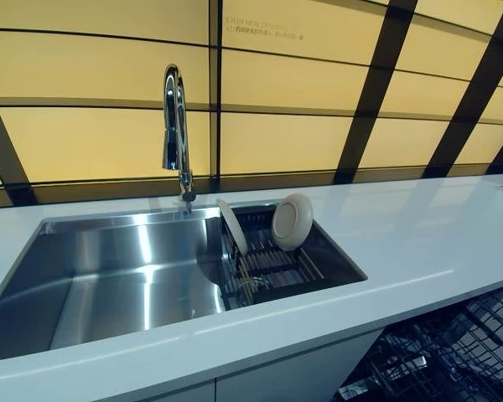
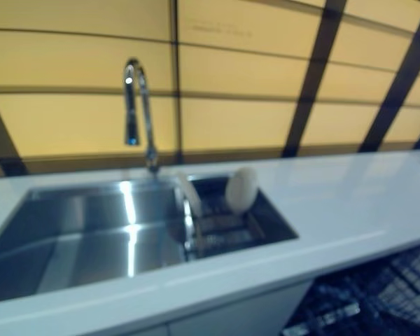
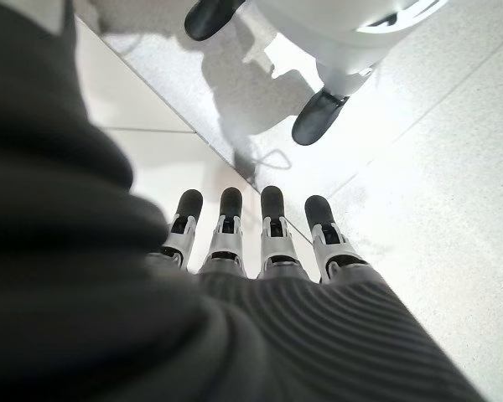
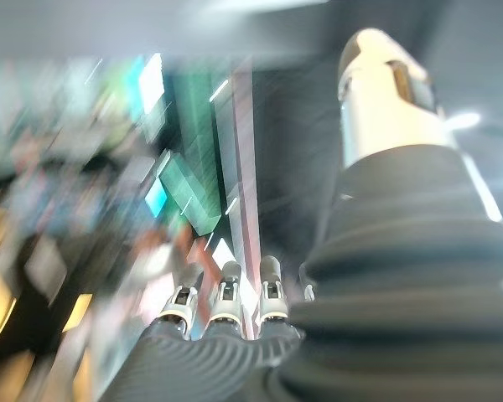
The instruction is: Take plates into dishwasher
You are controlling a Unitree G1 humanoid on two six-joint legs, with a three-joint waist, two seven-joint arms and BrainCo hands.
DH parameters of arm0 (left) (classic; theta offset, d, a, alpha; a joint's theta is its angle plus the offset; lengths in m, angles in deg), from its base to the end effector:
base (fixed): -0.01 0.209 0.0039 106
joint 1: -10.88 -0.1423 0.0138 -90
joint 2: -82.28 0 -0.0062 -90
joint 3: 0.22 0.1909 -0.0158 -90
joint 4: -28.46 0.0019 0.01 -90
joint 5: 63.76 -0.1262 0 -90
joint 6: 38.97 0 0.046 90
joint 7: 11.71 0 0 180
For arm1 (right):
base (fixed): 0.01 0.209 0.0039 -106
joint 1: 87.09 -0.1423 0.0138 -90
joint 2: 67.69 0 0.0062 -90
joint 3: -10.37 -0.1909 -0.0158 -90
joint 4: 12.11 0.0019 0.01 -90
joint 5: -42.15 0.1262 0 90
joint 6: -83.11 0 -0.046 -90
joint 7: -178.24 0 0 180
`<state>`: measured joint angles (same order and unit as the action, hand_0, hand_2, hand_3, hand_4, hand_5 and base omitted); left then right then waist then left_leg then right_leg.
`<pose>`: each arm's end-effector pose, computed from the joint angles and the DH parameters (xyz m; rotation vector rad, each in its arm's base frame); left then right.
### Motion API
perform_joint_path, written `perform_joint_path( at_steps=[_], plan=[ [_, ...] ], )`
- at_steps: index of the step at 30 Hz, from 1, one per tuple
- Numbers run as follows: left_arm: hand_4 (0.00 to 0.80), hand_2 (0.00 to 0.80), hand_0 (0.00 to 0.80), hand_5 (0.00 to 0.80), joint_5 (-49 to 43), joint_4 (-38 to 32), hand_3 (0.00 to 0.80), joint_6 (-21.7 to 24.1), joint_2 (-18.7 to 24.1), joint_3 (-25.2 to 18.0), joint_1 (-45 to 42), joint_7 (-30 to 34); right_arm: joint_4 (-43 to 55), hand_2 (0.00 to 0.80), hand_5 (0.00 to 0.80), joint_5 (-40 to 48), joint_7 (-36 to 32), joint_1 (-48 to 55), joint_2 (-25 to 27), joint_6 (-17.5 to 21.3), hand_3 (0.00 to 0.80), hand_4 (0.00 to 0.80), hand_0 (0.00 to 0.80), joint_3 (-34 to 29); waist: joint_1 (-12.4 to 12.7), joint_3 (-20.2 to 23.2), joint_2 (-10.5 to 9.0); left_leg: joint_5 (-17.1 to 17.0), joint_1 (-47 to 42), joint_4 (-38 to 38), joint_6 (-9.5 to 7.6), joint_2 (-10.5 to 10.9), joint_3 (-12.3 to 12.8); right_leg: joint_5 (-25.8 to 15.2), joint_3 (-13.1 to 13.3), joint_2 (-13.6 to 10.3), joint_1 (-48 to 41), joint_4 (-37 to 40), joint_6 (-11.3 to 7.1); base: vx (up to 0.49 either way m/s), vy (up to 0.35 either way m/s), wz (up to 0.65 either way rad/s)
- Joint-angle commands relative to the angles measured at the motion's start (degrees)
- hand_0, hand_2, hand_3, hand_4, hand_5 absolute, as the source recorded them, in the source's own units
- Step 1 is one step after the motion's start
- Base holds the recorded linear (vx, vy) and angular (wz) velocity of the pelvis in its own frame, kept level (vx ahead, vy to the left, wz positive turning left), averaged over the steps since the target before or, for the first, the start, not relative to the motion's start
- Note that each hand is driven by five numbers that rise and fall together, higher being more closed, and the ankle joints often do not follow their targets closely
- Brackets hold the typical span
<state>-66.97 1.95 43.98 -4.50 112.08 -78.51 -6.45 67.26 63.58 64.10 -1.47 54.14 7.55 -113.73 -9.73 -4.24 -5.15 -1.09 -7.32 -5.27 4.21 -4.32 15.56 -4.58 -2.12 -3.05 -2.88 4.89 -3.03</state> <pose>0.0813 0.2358 -0.1034 0.5255 1.2821 -0.2384 0.1631 -0.3784 0.1821 -0.1060 -0.7410 -1.6426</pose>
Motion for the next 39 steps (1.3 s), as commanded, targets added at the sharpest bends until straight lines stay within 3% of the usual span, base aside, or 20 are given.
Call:
perform_joint_path(
  at_steps=[1,5,11,16,28,35,39],
  plan=[
    [0.000,0.000,0.000,0.000,-1.9,1.5,0.000,0.1,-0.1,-0.2,2.8,1.1,4.5,0.000,0.000,-3.4,-8.7,-6.7,6.0,-0.6,0.000,0.000,0.000,2.3,3.2,-0.1,0.90,5.0,1.0,0.3,-4.67,2.4,-2.8,1.1,-1.2,-0.9,0.2,-0.3,-5.10,0.017,0.045,0.00],
    [0.000,0.000,0.000,0.000,-3.6,1.5,0.000,0.3,-0.6,-0.4,2.3,1.3,9.0,0.000,0.000,-4.4,-18.3,-11.2,8.1,-3.2,0.000,0.000,0.000,8.3,3.8,0.6,0.93,5.0,1.1,0.3,-4.66,2.7,-3.4,1.5,-1.8,-1.2,0.1,-0.3,-4.88,0.000,0.000,0.00],
    [0.000,0.000,0.000,0.000,-4.9,1.5,0.000,0.7,-0.8,0.7,1.9,1.2,10.1,0.000,0.000,-3.5,-23.8,-17.3,9.6,-7.6,0.000,0.000,0.000,14.6,4.8,0.9,0.67,5.1,1.1,0.3,-4.57,2.9,-4.0,1.7,-3.1,-1.7,-0.4,-0.4,-4.96,-0.001,-0.001,0.04],
    [0.000,0.000,0.000,0.000,-4.6,2.3,0.000,0.9,-0.8,1.5,2.3,1.4,8.9,0.000,0.000,0.5,-28.4,-23.5,7.5,-11.6,0.000,0.000,0.000,20.3,5.7,0.9,0.66,5.1,0.4,0.3,-4.42,3.1,-4.3,1.7,-4.1,-2.0,-1.1,-0.5,-4.95,0.012,0.003,0.12],
    [0.000,0.000,0.000,0.000,-4.7,3.1,0.000,1.3,0.5,1.9,2.5,2.5,3.7,0.000,0.000,7.1,-36.8,-36.2,5.2,-16.7,0.000,0.000,0.000,31.4,7.8,0.5,0.44,5.0,-0.5,0.3,-4.73,3.7,-5.2,1.9,-5.7,-3.1,-1.6,-2.0,-5.24,0.001,0.008,0.06],
    [0.000,0.000,0.000,0.000,-4.4,3.2,0.000,1.9,1.5,2.6,2.8,3.2,-2.2,0.000,0.000,9.4,-38.0,-42.7,3.9,-19.0,0.000,0.000,0.000,36.1,9.1,0.0,0.44,5.2,-1.0,0.7,-5.50,4.3,-5.7,2.2,-6.3,-3.9,-1.4,-3.9,-5.63,0.008,0.037,0.05],
    [0.000,0.000,0.000,0.000,-3.8,3.5,0.000,2.6,1.6,3.1,2.6,3.6,-4.3,0.000,0.000,9.4,-37.0,-44.9,3.6,-18.6,0.000,0.000,0.000,37.8,9.8,-0.5,0.33,5.6,-0.2,2.8,-6.50,4.7,-6.6,2.3,-5.3,-5.0,-0.3,-7.8,-5.93,-0.006,0.097,0.05]
  ],
)
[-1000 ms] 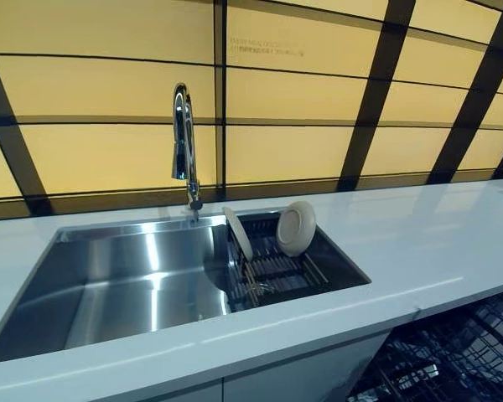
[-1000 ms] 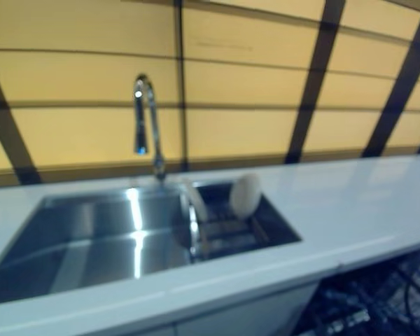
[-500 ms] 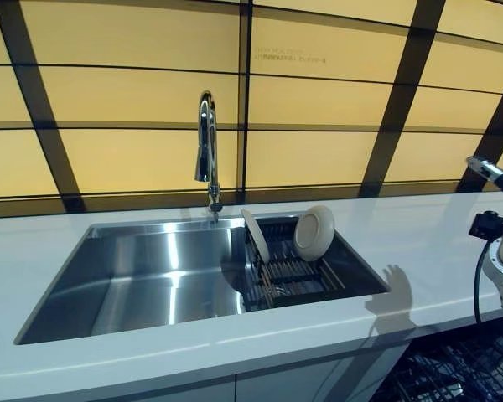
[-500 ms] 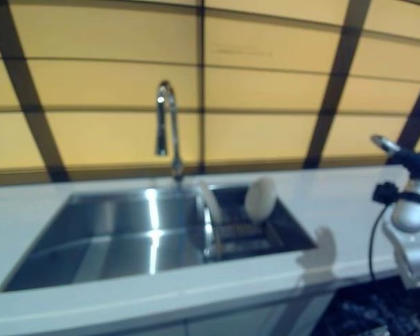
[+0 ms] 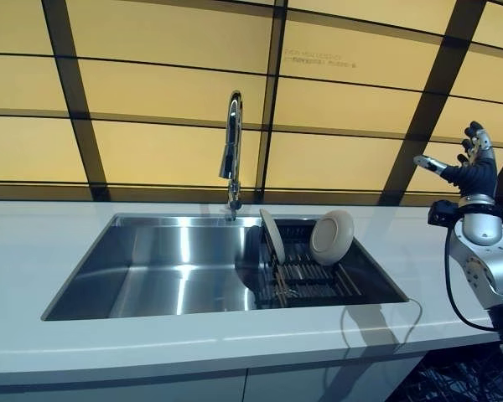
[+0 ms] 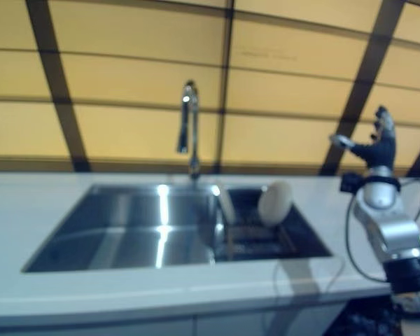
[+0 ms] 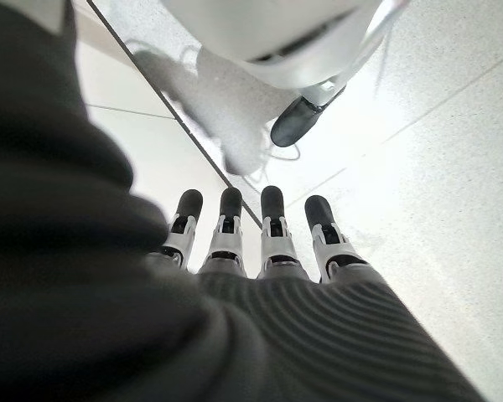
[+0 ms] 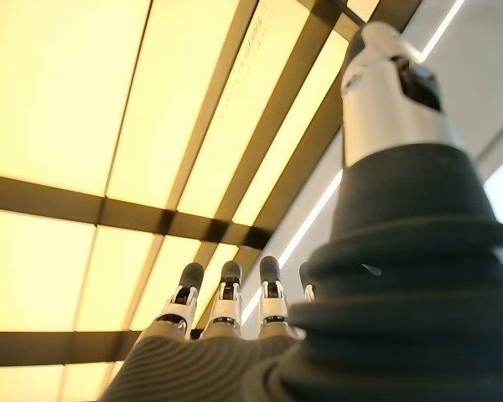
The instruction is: Take plates into dishwasher
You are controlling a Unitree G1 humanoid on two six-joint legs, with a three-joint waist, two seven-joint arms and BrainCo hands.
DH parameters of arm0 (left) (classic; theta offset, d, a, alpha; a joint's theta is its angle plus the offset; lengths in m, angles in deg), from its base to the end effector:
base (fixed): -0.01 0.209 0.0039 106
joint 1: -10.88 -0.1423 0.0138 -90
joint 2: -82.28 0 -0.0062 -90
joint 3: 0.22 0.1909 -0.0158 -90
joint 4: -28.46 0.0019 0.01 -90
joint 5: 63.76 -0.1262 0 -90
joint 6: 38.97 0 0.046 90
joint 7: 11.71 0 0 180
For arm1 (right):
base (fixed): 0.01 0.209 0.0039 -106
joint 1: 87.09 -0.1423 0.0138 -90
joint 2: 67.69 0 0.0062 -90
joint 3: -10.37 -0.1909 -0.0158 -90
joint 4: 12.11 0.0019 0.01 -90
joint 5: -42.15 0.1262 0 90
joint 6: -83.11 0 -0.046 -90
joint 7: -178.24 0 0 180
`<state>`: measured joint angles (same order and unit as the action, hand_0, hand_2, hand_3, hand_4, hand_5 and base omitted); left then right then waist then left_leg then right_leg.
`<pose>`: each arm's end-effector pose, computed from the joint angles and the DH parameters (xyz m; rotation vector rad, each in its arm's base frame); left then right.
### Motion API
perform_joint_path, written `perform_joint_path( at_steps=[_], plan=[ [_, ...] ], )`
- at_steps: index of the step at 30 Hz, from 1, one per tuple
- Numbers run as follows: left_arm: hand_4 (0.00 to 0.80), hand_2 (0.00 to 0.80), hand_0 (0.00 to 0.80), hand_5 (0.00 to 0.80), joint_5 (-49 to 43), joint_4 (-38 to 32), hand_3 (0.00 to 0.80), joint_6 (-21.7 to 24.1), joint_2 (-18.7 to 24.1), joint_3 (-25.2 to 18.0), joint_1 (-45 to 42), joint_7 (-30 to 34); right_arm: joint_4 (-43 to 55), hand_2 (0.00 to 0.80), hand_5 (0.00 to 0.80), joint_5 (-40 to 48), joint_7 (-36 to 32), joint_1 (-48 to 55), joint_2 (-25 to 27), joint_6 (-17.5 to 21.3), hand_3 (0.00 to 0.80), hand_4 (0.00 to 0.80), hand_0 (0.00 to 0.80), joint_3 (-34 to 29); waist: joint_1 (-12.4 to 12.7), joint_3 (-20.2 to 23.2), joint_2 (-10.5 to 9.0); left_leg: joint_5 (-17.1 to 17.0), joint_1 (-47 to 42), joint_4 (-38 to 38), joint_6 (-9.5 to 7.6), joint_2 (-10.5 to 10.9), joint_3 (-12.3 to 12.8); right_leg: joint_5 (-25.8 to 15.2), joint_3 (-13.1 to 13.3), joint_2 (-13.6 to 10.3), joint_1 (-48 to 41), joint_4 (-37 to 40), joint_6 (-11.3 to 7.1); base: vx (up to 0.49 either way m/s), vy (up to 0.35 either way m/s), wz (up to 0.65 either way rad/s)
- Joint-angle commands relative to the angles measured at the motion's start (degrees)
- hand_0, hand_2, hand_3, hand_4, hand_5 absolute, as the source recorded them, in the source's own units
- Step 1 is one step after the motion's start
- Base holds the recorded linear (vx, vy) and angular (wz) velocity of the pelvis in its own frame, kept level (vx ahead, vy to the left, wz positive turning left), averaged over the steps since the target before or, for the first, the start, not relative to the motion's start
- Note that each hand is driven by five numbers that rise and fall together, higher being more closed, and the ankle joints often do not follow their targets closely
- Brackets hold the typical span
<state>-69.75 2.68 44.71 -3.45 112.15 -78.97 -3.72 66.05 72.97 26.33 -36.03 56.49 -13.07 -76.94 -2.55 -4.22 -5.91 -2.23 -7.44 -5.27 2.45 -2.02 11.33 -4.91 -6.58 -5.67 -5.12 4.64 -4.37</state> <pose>0.0771 0.2430 -0.1025 0.5542 1.3086 -0.2942 0.2792 -0.2786 0.2340 -0.2073 -0.4506 -0.5184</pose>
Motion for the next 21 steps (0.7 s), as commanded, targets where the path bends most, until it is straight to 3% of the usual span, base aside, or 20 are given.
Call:
perform_joint_path(
  at_steps=[1,4,7,10,16,21],
  plan=[
    [0.000,0.000,0.000,0.000,-1.0,3.0,0.000,2.0,0.6,3.1,3.1,0.9,-3.4,0.000,0.000,0.0,0.8,-10.4,1.2,2.1,0.000,0.000,0.000,0.9,2.6,-0.8,1.03,6.9,0.2,3.3,-5.09,2.6,-2.8,2.1,-0.5,-2.8,2.6,-9.0,-4.75,-0.003,0.092,-0.04],
    [0.000,0.000,0.000,0.000,-2.1,3.4,0.000,1.8,1.1,3.6,3.3,1.4,-4.1,0.000,0.000,-0.4,1.3,-10.1,1.6,1.7,0.000,0.000,0.000,0.4,2.5,-2.1,1.09,6.6,1.1,4.4,-6.10,3.3,-5.5,-5.3,2.6,-4.6,7.5,-20.0,-4.82,0.020,0.133,-0.12],
    [0.000,0.000,0.000,0.000,-3.6,3.6,0.000,0.9,1.9,4.4,3.3,1.7,-4.7,0.000,0.000,-0.4,0.9,-9.8,2.9,0.9,0.000,0.000,0.000,0.5,2.3,-3.7,2.25,6.3,0.6,4.3,-6.04,2.8,-6.5,-8.7,2.7,-4.9,13.3,-29.6,-5.12,0.076,0.143,-0.07],
    [0.000,0.000,0.000,0.000,-3.9,4.1,0.000,-0.6,2.6,3.5,3.0,1.3,-6.5,0.000,0.000,-0.1,-0.6,-11.1,3.6,0.4,0.000,0.000,0.000,0.9,2.1,-4.3,1.68,6.7,-1.3,3.6,-5.23,3.6,-6.0,-8.8,-0.1,-5.1,15.4,-24.2,-5.59,0.179,0.046,0.06],
    [0.000,0.000,0.000,0.000,-6.5,6.9,0.000,-1.1,2.4,0.8,4.0,0.9,-7.8,0.000,0.000,2.3,-2.9,-11.7,5.7,-1.0,0.000,0.000,0.000,0.6,-0.3,-4.5,0.18,10.8,-4.5,5.6,-4.66,5.0,-7.9,-7.9,-1.8,-1.3,16.4,-5.5,-5.78,0.271,-0.090,0.09],
    [0.000,0.000,0.000,0.000,-7.7,8.2,0.000,0.1,1.9,-0.4,3.2,0.3,-6.4,0.000,0.000,2.8,-3.7,-11.1,6.0,-2.7,0.000,0.000,0.000,0.5,-1.0,-4.3,-0.69,14.0,-7.5,7.1,-5.00,4.8,-8.7,-9.1,-2.4,-1.4,17.5,-6.9,-5.49,0.329,-0.190,0.07]
  ],
)
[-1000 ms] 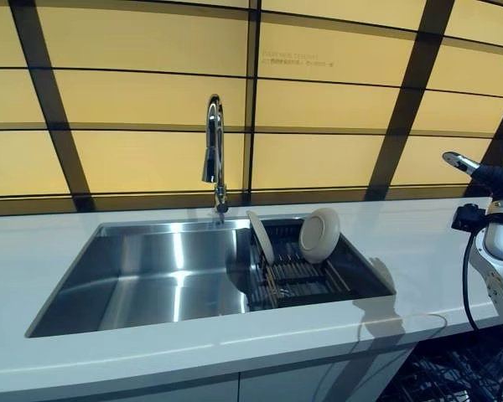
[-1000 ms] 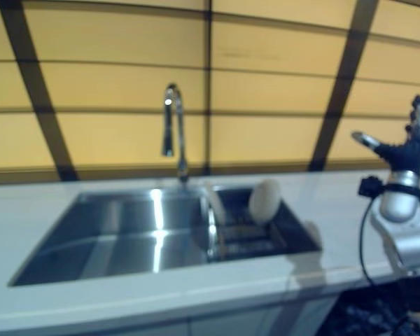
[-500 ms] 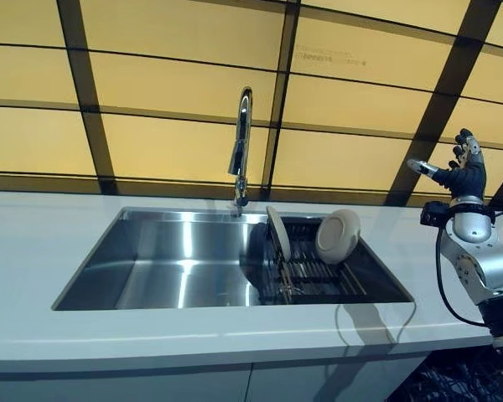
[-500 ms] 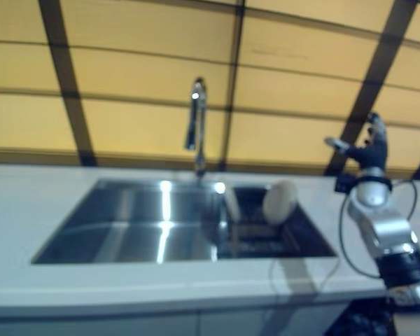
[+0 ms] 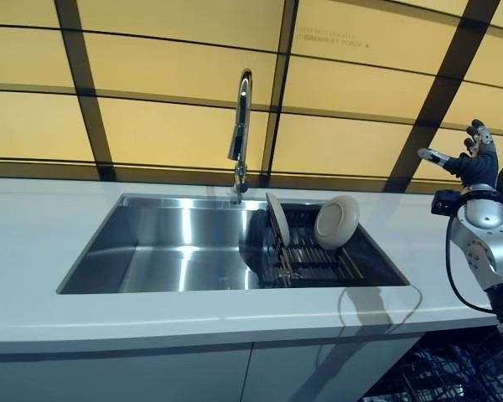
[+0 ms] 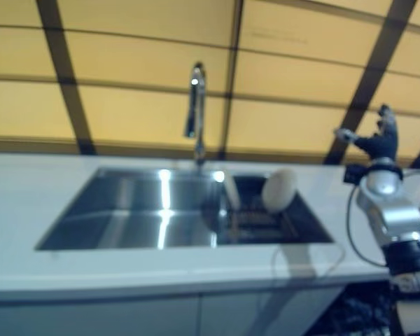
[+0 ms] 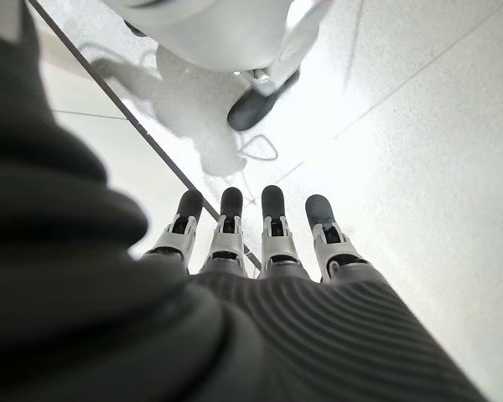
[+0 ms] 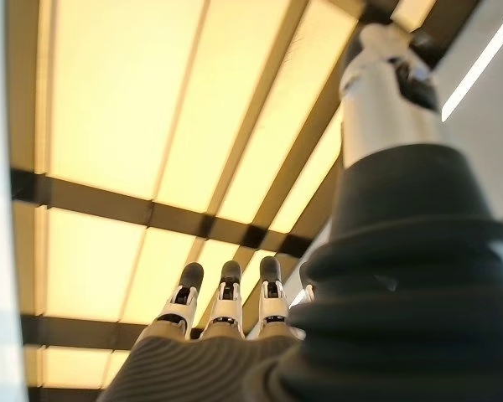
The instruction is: Take plates into dishwasher
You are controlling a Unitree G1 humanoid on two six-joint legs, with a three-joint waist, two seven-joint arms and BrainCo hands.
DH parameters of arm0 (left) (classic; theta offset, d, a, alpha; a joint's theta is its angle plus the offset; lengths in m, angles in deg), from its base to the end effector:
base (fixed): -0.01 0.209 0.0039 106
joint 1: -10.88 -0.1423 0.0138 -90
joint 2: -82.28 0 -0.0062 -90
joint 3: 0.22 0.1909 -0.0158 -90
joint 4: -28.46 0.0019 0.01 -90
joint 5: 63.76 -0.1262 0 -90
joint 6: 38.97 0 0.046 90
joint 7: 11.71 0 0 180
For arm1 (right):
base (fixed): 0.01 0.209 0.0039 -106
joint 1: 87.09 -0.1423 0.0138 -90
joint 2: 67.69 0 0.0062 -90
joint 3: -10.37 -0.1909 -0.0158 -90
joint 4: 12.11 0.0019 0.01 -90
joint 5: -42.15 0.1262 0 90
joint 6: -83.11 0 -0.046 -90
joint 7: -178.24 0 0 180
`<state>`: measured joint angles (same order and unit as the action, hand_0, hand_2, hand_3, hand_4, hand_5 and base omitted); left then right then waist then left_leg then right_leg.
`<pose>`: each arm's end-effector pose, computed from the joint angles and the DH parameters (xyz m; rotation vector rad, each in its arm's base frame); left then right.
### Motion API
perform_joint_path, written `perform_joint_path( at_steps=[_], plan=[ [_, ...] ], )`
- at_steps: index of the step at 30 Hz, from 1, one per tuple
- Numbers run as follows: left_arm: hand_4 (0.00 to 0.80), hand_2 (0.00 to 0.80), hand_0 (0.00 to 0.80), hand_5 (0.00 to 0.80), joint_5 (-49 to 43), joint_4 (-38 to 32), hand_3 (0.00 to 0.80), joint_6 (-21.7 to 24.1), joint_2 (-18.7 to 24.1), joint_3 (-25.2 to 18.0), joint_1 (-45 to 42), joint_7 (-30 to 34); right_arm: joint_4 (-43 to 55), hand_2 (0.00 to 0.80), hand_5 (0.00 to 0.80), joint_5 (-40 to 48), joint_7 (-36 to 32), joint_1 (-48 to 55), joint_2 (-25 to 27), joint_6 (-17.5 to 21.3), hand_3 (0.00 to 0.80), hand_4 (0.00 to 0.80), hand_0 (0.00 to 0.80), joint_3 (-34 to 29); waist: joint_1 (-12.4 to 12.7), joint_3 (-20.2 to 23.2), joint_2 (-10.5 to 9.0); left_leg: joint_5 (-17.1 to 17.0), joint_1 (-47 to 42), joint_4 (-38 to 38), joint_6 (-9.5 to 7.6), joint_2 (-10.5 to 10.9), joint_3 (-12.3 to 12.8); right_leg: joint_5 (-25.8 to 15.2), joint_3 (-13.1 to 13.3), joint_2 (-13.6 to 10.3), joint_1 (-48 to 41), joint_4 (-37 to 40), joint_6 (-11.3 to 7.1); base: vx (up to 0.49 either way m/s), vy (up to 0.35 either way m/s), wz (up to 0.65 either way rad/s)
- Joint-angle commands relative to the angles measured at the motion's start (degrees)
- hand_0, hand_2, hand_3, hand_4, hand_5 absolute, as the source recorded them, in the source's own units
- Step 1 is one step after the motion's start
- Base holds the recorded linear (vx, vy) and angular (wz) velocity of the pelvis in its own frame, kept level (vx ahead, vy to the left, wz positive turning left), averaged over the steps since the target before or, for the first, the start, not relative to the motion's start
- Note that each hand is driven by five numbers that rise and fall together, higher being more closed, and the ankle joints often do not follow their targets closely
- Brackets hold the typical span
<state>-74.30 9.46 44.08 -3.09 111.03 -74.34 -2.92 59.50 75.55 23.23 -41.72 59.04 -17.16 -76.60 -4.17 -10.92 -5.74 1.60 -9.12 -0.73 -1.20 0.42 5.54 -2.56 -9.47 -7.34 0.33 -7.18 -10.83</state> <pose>0.0891 0.2542 -0.0991 0.6348 1.3631 -0.2887 0.2859 -0.2934 0.2519 -0.1954 -0.3806 -0.5417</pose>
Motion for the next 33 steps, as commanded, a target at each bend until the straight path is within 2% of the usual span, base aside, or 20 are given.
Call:
perform_joint_path(
  at_steps=[1,3,5,6,9,11,12,13,14,15,17,18,19,21,23,26,27,28,29,33],
  plan=[
    [0.000,0.000,0.000,0.000,-3.3,1.6,0.000,0.9,1.4,0.6,-1.4,-0.5,0.2,0.000,0.000,0.2,-1.1,-5.6,3.5,1.0,0.000,0.000,0.000,0.1,0.4,2.8,-1.04,10.7,-6.5,2.5,-1.50,2.1,-3.4,-10.8,1.4,0.4,11.3,4.6,1.13,0.352,-0.262,-0.36],
    [0.000,0.000,0.000,0.000,-2.7,2.0,0.000,1.4,1.3,0.7,-1.3,-0.1,0.2,0.000,0.000,0.8,-1.4,-6.2,3.6,0.4,0.000,0.000,0.000,0.6,-0.3,4.1,-0.82,11.4,-7.7,2.6,-0.57,0.6,-3.8,-8.6,3.4,0.8,10.5,3.3,1.89,0.365,-0.282,0.07],
    [0.000,0.000,0.000,0.000,-2.2,2.2,0.000,3.1,0.8,0.8,-1.4,1.0,0.7,0.000,0.000,1.6,-2.2,-6.6,2.8,-0.7,0.000,0.000,0.000,1.1,-0.9,5.8,-0.11,11.5,-9.8,2.8,2.16,-2.2,-3.1,-5.3,3.4,1.1,9.2,1.8,3.56,0.349,-0.296,0.50],
    [0.000,0.000,0.000,0.000,-2.2,2.1,0.000,3.4,0.6,0.7,-1.4,1.1,1.0,0.000,0.000,1.6,-2.3,-6.6,2.6,-0.9,0.000,0.000,0.000,1.3,-0.9,5.9,-0.02,11.2,-9.8,2.9,2.43,-2.5,-2.9,-5.0,3.5,1.2,9.0,1.7,3.74,0.293,-0.273,0.30],
    [0.000,0.000,0.000,0.000,-0.5,1.2,0.000,5.4,-0.8,0.7,-1.9,0.7,2.9,0.000,0.000,0.8,-2.8,-6.3,1.1,-1.7,0.000,0.000,0.000,3.4,-1.3,7.1,0.31,6.8,-8.4,7.7,4.02,-4.5,-1.5,-3.3,4.7,2.4,7.4,2.4,5.29,0.242,-0.301,0.18],
    [0.000,0.000,0.000,0.000,0.2,0.7,0.000,6.4,-1.3,0.5,-2.1,0.5,3.7,0.000,0.000,1.1,-2.8,-6.4,0.4,-1.8,0.000,0.000,0.000,4.4,-1.4,7.7,0.86,1.7,-7.4,12.0,5.61,-5.8,-1.7,-2.2,4.7,3.9,6.4,2.9,6.74,0.176,-0.312,0.09],
    [0.000,0.000,0.000,0.000,0.4,0.6,0.000,7.1,-1.5,0.8,-1.9,0.4,4.2,0.000,0.000,1.1,-2.8,-6.2,0.0,-1.5,0.000,0.000,0.000,4.8,-1.2,7.6,0.80,-1.8,-5.4,17.3,6.22,-6.3,-1.7,-1.6,4.7,4.5,5.1,3.6,7.96,0.174,-0.370,0.01],
    [0.000,0.000,0.000,0.000,0.7,0.4,0.000,7.6,-1.9,1.1,-2.0,-0.2,4.5,0.000,0.000,0.8,-3.0,-6.1,-0.4,-1.7,0.000,0.000,0.000,5.5,-0.9,7.5,0.58,-4.0,-2.6,22.6,6.67,-6.4,-1.6,-1.2,4.7,5.0,3.8,4.3,9.06,0.127,-0.300,-0.05],
    [0.000,0.000,0.000,0.000,0.9,0.3,0.000,7.7,-2.0,1.2,-2.0,-0.5,4.5,0.000,0.000,0.5,-3.1,-6.1,-0.6,-1.7,0.000,0.000,0.000,5.7,-0.7,7.3,0.46,-4.5,-1.6,24.4,6.73,-6.4,-1.5,-1.0,4.7,5.1,3.3,4.5,9.43,0.106,-0.250,-0.15],
    [0.000,0.000,0.000,0.000,1.6,0.1,0.000,8.0,-2.3,1.4,-2.0,-1.1,4.5,0.000,0.000,0.2,-3.1,-6.1,-0.9,-1.6,0.000,0.000,0.000,6.3,-0.4,7.0,0.00,-4.9,1.0,29.5,6.74,-5.8,-1.1,-0.7,4.7,5.0,2.3,4.8,10.12,0.111,-0.221,-0.14],
    [0.000,0.000,0.000,0.000,2.5,-0.7,0.000,7.9,-2.4,1.1,-1.9,-1.9,4.7,0.000,0.000,0.8,-2.8,-5.9,-1.3,-1.6,0.000,0.000,0.000,6.8,0.5,6.3,-0.52,-4.4,6.0,35.1,6.15,-4.8,-1.3,-0.4,5.0,4.9,0.3,5.3,10.91,0.105,-0.184,-0.17],
    [0.000,0.000,0.000,0.000,2.8,-1.5,0.000,7.7,-2.0,0.6,-1.6,-1.8,5.3,0.000,0.000,0.9,-2.4,-5.3,-1.8,-2.1,0.000,0.000,0.000,6.4,1.7,5.2,-0.96,-2.8,11.1,35.5,4.87,-3.5,-1.3,0.0,5.4,4.5,-1.6,5.8,10.98,0.064,-0.072,-0.29],
    [0.000,0.000,0.000,0.000,2.8,-1.7,0.000,7.6,-1.9,0.6,-1.6,-1.7,5.4,0.000,0.000,0.7,-2.3,-5.2,-1.9,-2.2,0.000,0.000,0.000,6.1,1.9,4.9,-0.86,-2.2,11.8,35.3,4.57,-3.5,-1.3,0.1,5.4,4.6,-2.0,5.9,10.86,0.112,-0.060,-0.28],
    [0.000,0.000,0.000,0.000,2.8,-2.0,0.000,7.3,-1.3,-0.2,-1.1,-1.5,5.1,0.000,0.000,-0.6,-2.4,-5.6,-3.6,-3.0,0.000,0.000,0.000,6.3,2.7,3.9,-0.44,-1.9,12.6,26.0,3.83,-4.2,0.1,1.1,5.8,5.0,-3.8,6.6,10.14,0.135,0.035,-0.06],
    [0.000,0.000,0.000,0.000,2.8,-2.1,0.000,6.8,-1.4,-0.4,-0.8,-1.6,4.4,0.000,0.000,0.6,-1.9,-6.2,-4.0,-3.6,0.000,0.000,0.000,7.1,3.5,3.6,0.25,-4.1,12.6,13.8,4.80,-3.9,-0.2,1.8,6.0,5.8,-5.8,8.1,9.38,0.139,0.093,0.01],
    [0.000,0.000,0.000,0.000,2.5,-2.5,0.000,6.2,-1.9,-0.3,-0.7,-1.6,4.2,0.000,0.000,1.6,-1.8,-5.9,-4.1,-4.2,0.000,0.000,0.000,7.1,4.5,3.1,0.78,-6.9,14.5,7.5,6.37,-3.1,-0.4,2.2,6.2,6.4,-7.9,9.7,9.11,0.063,0.060,0.02],
    [0.000,0.000,0.000,0.000,2.5,-2.5,0.000,6.2,-1.9,-0.3,-0.7,-1.6,4.2,0.000,0.000,1.6,-1.8,-5.9,-4.1,-4.2,0.000,0.000,0.000,7.1,4.5,3.0,0.75,-7.0,14.4,7.3,6.36,-3.1,-0.4,2.2,6.2,6.4,-8.0,9.8,9.10,0.038,0.080,-0.02],
    [0.000,0.000,0.000,0.000,2.8,-2.1,0.000,6.5,-2.4,0.3,-0.7,-2.0,3.6,0.000,0.000,2.8,-2.6,-5.5,-3.9,-4.4,0.000,0.000,0.000,7.3,5.1,2.7,1.06,-8.0,16.7,7.0,6.73,-1.9,-1.3,2.7,6.9,6.9,-8.8,10.1,9.10,0.035,0.109,0.08],
    [0.000,0.000,0.000,0.000,2.9,-2.1,0.000,6.3,-2.5,0.3,-0.9,-2.2,3.0,0.000,0.000,4.0,-3.6,-5.4,-3.7,-4.3,0.000,0.000,0.000,7.5,5.0,3.0,0.94,-6.3,15.8,5.4,5.93,-1.7,-1.4,2.8,7.5,6.7,-8.9,10.5,8.97,0.036,0.170,0.07],
    [0.000,0.000,0.000,0.000,4.6,-1.7,0.000,4.4,-2.3,1.1,0.1,-2.7,2.1,0.000,0.000,7.4,-7.8,-4.1,-2.8,-5.5,0.000,0.000,0.000,6.7,4.0,4.8,1.14,-4.3,11.6,1.2,4.80,-1.3,-1.2,2.7,6.7,6.6,-8.2,11.0,8.32,0.012,0.136,-0.23]
  ],
)
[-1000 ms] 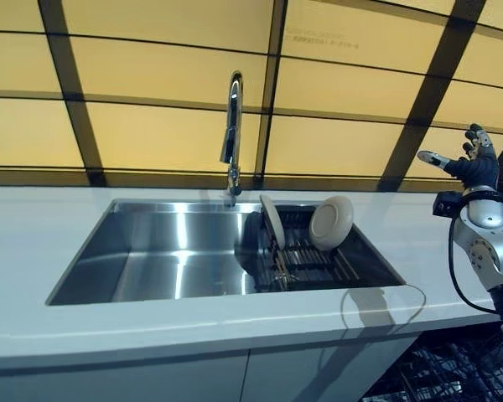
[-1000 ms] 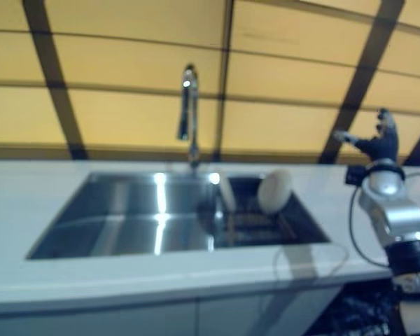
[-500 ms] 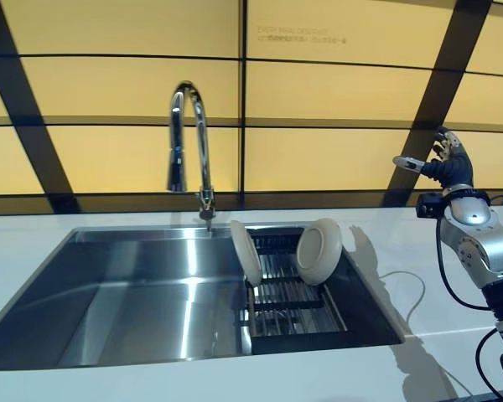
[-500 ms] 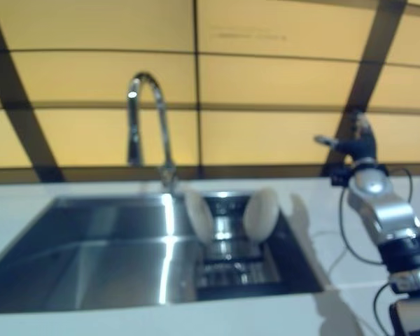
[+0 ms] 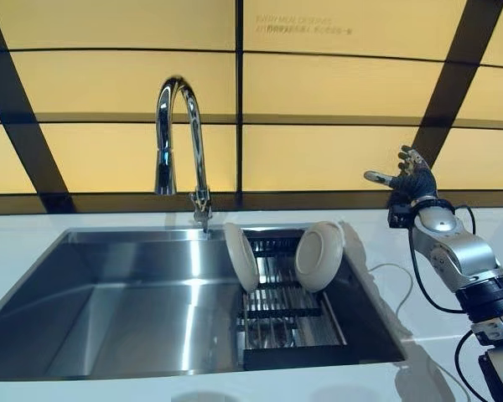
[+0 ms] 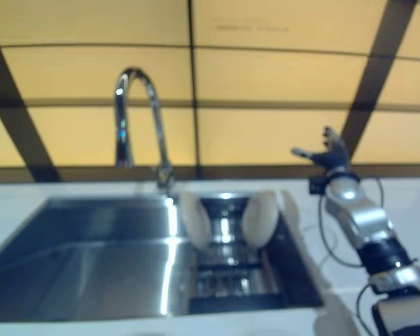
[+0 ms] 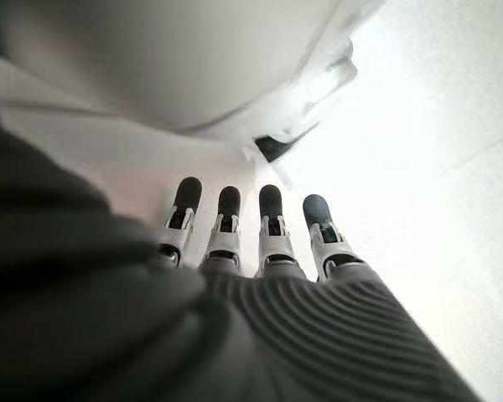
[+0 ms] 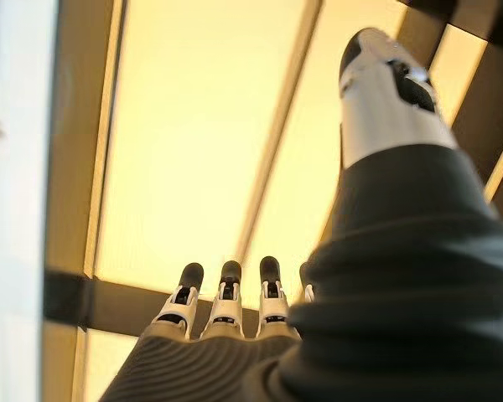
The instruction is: Take plates into dishwasher
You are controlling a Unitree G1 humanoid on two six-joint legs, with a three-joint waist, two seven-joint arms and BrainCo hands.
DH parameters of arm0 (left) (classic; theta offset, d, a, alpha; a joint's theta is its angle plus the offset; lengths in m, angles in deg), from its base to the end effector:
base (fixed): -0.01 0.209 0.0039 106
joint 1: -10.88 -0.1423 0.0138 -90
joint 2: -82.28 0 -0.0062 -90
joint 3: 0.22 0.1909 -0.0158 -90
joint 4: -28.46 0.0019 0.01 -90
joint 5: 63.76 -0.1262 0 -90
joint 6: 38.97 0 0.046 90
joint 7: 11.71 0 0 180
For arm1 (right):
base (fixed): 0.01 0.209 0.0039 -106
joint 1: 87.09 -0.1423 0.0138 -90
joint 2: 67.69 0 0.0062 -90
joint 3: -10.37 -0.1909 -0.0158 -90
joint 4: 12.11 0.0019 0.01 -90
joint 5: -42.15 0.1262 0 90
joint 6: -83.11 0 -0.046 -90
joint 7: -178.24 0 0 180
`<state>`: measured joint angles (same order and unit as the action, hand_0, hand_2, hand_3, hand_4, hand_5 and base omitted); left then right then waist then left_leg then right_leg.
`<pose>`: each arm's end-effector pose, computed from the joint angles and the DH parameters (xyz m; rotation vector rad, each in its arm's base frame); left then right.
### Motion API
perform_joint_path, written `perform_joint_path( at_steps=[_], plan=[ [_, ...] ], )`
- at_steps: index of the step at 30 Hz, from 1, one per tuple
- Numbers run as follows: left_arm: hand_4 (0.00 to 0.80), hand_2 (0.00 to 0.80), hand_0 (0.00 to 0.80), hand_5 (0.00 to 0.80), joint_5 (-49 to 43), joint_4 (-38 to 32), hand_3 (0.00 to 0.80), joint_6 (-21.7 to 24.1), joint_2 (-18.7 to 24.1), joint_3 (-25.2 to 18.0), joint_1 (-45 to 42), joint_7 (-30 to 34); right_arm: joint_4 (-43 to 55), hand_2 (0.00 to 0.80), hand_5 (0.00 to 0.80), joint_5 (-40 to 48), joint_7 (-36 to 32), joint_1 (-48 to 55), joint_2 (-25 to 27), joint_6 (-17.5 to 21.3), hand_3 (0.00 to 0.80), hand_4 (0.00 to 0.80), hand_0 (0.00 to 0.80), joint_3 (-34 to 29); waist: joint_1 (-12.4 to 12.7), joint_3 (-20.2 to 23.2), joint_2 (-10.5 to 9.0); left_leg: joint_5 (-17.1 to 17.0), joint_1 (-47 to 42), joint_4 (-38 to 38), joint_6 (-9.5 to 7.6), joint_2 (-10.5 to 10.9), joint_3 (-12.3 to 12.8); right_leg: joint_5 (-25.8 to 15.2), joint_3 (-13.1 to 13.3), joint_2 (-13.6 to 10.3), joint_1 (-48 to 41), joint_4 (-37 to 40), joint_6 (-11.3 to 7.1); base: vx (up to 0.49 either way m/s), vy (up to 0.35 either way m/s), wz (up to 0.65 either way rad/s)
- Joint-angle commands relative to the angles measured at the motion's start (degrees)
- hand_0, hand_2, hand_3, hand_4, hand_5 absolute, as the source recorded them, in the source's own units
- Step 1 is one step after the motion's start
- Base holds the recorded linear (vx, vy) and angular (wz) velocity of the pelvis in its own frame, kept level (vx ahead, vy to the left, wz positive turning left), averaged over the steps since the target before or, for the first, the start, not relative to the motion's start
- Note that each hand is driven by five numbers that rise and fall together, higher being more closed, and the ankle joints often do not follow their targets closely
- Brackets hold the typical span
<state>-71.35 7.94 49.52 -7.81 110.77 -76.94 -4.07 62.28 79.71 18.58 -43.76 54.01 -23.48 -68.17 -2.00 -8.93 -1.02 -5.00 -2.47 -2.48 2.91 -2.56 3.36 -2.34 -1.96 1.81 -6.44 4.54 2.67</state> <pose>0.0800 0.2227 -0.1092 0.5095 1.2637 -0.3381 0.3022 -0.2514 0.2310 -0.1856 -0.2171 -0.2800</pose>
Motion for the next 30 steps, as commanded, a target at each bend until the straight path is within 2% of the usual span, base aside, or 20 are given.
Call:
perform_joint_path(
  at_steps=[1,9,21,25,27,30],
  plan=[
    [0.000,0.000,0.000,0.000,1.9,-0.1,0.000,-1.5,2.6,1.3,2.9,-1.7,-0.6,0.000,0.000,4.2,-3.6,-1.9,2.5,0.5,0.000,0.000,0.000,-1.9,1.6,3.2,-3.58,2.4,4.0,2.1,0.59,1.8,1.2,2.5,-0.9,-2.5,-1.3,-0.7,-5.28,0.034,0.085,-0.24],
    [0.000,0.000,0.000,0.000,0.9,0.8,0.000,-1.6,2.8,1.2,3.1,-1.9,-1.3,0.000,0.000,5.1,-5.9,-0.9,4.2,-1.5,0.000,0.000,0.000,-2.7,0.9,5.7,-4.23,3.5,1.1,-0.4,-0.41,2.5,2.2,2.7,-2.1,-2.3,-0.1,-0.8,-5.64,0.020,0.041,-0.02],
    [0.000,0.000,0.000,0.000,1.5,0.4,0.000,-2.0,3.4,2.4,3.0,-2.1,-3.7,0.000,0.000,10.4,-6.6,0.0,2.6,-5.9,0.000,0.000,0.000,-3.5,0.8,5.9,-4.15,4.9,-1.4,-1.6,-1.41,2.7,3.0,2.6,-2.6,-3.0,0.6,-1.5,-6.40,0.000,0.000,0.00],
    [0.000,0.000,0.000,0.000,1.4,0.5,0.000,-1.7,3.5,1.6,2.4,-2.1,-2.9,0.000,0.000,12.0,-9.8,1.8,2.7,-9.6,0.000,0.000,0.000,-3.6,0.3,6.1,-4.30,5.1,-1.8,-1.9,-1.57,2.7,3.5,2.4,-2.5,-2.9,1.0,-1.5,-6.54,0.007,0.016,-0.01],
    [0.000,0.000,0.000,0.000,1.4,0.5,0.000,-1.6,3.5,0.8,2.2,-2.1,-1.7,0.000,0.000,12.3,-13.1,3.7,2.8,-12.5,0.000,0.000,0.000,-3.5,-0.1,6.1,-4.40,5.2,-1.9,-2.0,-1.69,2.7,3.9,2.5,-2.5,-3.0,1.4,-1.9,-6.64,0.010,0.033,-0.07],
    [0.000,0.000,0.000,0.000,1.5,0.2,0.000,-1.6,3.6,0.4,2.0,-2.1,-0.4,0.000,0.000,12.4,-15.0,5.7,2.8,-14.2,0.000,0.000,0.000,-3.5,-0.4,6.1,-4.50,5.3,-2.0,-2.2,-1.83,2.7,4.2,2.5,-2.4,-2.9,1.7,-2.1,-6.73,-0.002,0.020,-0.08]
  ],
)
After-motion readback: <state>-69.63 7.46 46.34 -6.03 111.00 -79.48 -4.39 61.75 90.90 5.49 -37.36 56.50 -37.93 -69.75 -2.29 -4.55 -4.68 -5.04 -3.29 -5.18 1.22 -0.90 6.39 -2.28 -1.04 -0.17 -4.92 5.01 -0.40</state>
